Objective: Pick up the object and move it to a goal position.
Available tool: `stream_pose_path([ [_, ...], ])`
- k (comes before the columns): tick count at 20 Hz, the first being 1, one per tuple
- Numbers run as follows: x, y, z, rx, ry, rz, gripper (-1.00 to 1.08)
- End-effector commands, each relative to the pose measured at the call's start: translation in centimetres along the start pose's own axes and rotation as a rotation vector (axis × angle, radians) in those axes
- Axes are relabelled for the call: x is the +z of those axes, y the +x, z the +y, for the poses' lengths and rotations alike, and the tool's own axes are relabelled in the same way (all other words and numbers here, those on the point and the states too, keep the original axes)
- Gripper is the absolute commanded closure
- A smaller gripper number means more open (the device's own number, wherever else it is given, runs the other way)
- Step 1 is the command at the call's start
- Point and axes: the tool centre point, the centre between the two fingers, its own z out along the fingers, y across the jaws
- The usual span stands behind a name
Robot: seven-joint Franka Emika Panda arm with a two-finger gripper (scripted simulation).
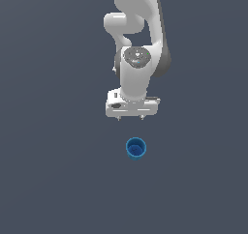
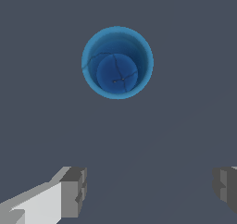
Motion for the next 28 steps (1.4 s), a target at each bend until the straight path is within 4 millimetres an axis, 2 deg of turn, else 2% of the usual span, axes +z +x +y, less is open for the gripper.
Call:
stream_pose_path([
  [1, 0.0, 0.0, 0.0, 0.000, 0.000, 0.000, -0.20],
  [8, -0.3, 0.3, -1.7, -0.034, -0.004, 0.006, -0.20],
  [18, 0.3, 0.9, -1.7, -0.072, 0.019, 0.021, -0.20],
  [28, 2.1, 3.0, -1.8, -0.193, 0.089, 0.084, -0.20],
])
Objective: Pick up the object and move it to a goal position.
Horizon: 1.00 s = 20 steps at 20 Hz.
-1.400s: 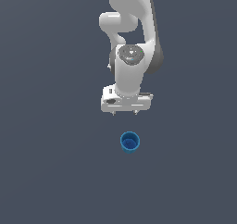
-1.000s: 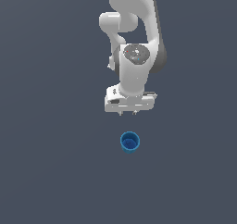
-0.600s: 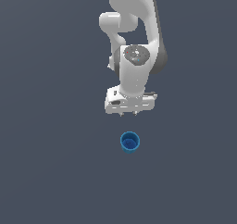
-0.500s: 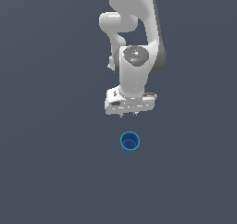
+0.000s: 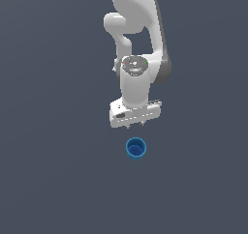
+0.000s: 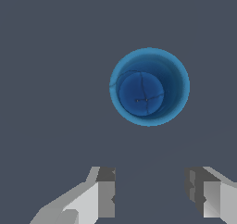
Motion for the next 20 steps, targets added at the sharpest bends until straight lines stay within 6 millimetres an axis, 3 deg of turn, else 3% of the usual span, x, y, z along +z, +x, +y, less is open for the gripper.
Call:
stream_pose_path([
  [1, 0.6, 0.6, 0.2, -0.038, 0.021, 0.023, -0.20],
  [20, 3.8, 5.3, 2.6, -0.298, 0.140, 0.277, -0.20],
])
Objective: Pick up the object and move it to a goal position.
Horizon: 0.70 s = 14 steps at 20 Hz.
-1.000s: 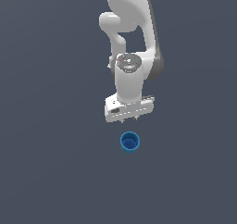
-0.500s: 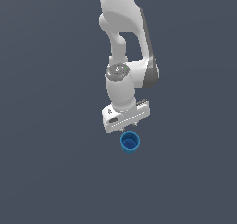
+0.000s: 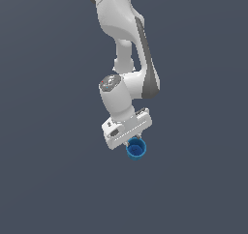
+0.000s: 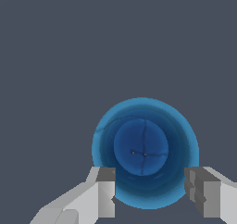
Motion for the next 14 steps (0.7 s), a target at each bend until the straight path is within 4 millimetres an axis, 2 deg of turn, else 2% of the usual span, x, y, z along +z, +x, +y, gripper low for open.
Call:
stream_pose_path([
  [1, 0.3, 0.4, 0.7, -0.030, 0.005, 0.039, -0.20],
  [14, 0.6, 1.4, 3.6, -0.121, -0.001, 0.178, -0.20],
])
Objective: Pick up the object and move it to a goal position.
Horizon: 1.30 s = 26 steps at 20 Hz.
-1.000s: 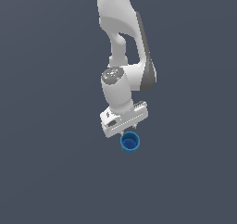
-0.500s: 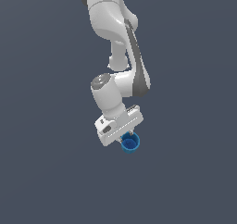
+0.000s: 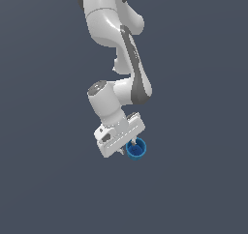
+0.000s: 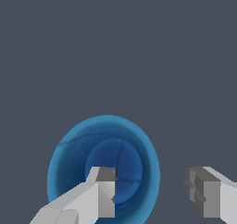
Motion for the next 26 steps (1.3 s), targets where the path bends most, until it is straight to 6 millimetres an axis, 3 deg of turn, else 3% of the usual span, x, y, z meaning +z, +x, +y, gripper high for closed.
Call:
stream_pose_path([
  [1, 0.0, 0.1, 0.3, -0.011, -0.003, 0.016, -0.20],
  [10, 0.1, 0.1, 0.7, -0.017, -0.006, 0.028, -0.20],
  [21, 2.7, 0.1, 0.7, -0.019, -0.007, 0.029, -0.20],
  [22, 2.7, 0.1, 0.7, -0.019, -0.007, 0.029, 1.08],
  [26, 2.7, 0.1, 0.7, -0.019, -0.007, 0.029, 1.08],
])
